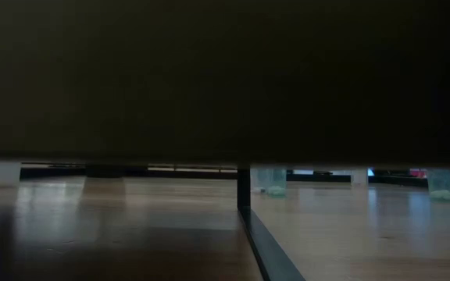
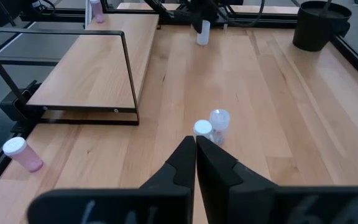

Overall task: Pick and place medicine bottles onto shelf by color
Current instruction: Put the middle white pill bottle on the shelf

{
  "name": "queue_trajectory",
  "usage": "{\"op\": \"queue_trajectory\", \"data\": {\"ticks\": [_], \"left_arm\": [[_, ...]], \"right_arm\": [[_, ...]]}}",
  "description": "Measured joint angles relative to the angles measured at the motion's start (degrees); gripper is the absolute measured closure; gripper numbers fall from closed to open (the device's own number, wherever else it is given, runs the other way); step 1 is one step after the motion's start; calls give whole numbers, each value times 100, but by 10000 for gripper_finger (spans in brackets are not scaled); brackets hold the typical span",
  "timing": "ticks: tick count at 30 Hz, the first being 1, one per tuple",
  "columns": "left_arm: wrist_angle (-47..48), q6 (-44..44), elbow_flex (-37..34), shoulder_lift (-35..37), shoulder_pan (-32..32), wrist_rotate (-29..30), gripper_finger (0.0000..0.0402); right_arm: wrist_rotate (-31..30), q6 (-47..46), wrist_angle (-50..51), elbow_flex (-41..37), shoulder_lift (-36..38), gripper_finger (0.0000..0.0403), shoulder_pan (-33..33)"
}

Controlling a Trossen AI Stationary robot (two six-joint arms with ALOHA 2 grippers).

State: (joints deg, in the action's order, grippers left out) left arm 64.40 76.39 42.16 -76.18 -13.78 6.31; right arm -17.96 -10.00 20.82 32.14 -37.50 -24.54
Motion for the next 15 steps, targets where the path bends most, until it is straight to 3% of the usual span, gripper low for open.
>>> {"op": "queue_trajectory", "data": {"ticks": [15], "left_arm": [[-415, -4, -158, 0, 0, 35, 164]], "right_arm": [[0, 2, 2, 0, 0, 386, 0]]}}
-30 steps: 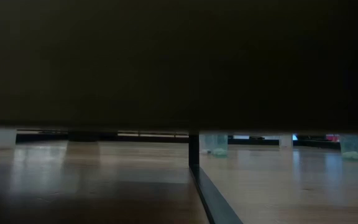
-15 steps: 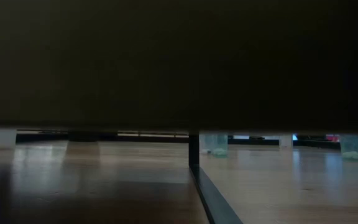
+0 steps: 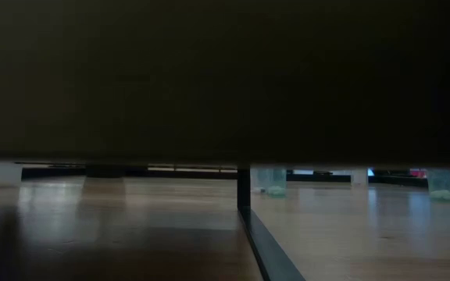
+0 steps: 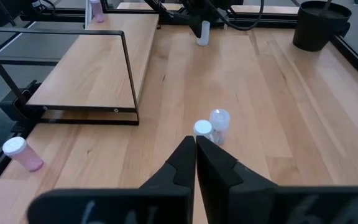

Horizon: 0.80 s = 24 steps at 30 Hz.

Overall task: Pick and place medicine bottles onto shelf by color
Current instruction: Put the middle white pill bottle on the shelf

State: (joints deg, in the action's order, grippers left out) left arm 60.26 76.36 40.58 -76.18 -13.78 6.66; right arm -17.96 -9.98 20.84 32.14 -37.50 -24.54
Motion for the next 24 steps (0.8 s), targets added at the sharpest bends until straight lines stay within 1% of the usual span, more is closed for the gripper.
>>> {"op": "queue_trajectory", "data": {"ticks": [6, 20, 24], "left_arm": [[2, 3, 0, 0, 0, 2, 172], [6, 0, 0, 6, -2, -37, 248], [4, 7, 9, 11, -2, -93, 264]], "right_arm": [[0, 2, 0, 0, 0, 386, 1], [1, 0, 1, 0, -1, 386, 0], [2, 0, 2, 0, -1, 386, -1]]}}
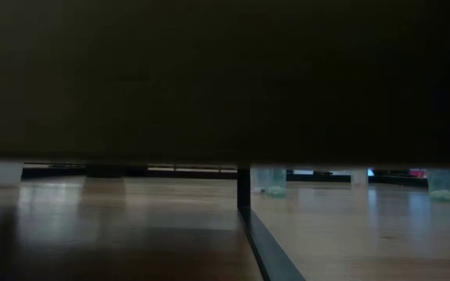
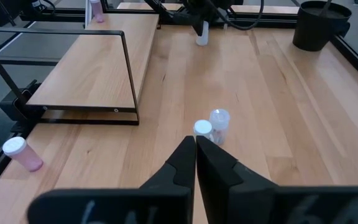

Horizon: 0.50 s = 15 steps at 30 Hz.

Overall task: Pick and place medicine bottles onto shelf by color
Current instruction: Put the middle white pill bottle on the shelf

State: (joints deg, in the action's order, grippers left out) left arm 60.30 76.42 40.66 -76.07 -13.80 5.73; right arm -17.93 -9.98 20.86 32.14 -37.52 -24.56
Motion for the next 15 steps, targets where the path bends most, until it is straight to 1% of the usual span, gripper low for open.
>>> {"op": "queue_trajectory", "data": {"ticks": [7, 15], "left_arm": [[-191, -7, 120, -13, -200, -1, 267], [-183, -8, 718, -4, -681, 187, 267]], "right_arm": [[-2, 4, 0, 0, 0, 386, 0], [0, 0, 0, 0, 1, 386, 1]]}}
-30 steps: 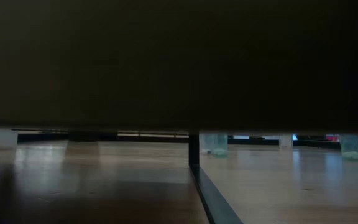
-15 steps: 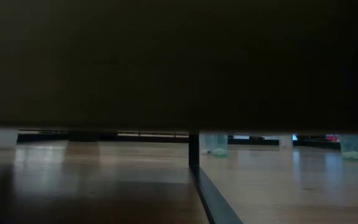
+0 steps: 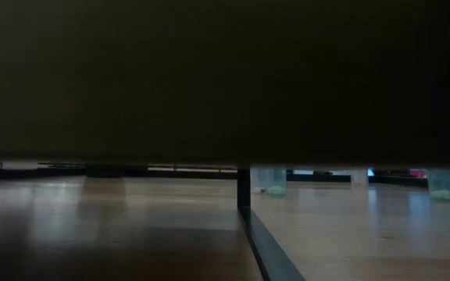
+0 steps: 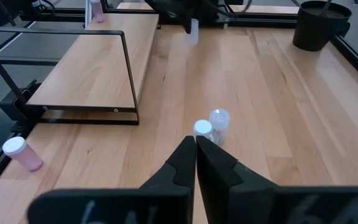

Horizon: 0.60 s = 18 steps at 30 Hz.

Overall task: Pick and place medicine bottles onto shelf by color
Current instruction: Put the middle white pill bottle on the shelf

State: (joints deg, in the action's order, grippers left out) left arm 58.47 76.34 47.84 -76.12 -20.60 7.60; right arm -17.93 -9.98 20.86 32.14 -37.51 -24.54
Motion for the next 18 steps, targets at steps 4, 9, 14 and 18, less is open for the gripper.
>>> {"op": "queue_trajectory", "data": {"ticks": [4, 9, 14, 18], "left_arm": [[-6, 5, 341, 1, -315, 106, 268], [-17, 98, 837, 2, -764, 501, 268], [-16, -45, 1311, 2, -1223, 816, 268], [-30, -103, 1570, 4, -1551, 1070, 268]], "right_arm": [[0, 0, 0, 0, 1, 386, -1], [0, 0, 2, 0, -1, 386, -1], [0, 0, 1, 0, -1, 386, -1], [0, 0, 1, 0, 0, 386, -1]]}}
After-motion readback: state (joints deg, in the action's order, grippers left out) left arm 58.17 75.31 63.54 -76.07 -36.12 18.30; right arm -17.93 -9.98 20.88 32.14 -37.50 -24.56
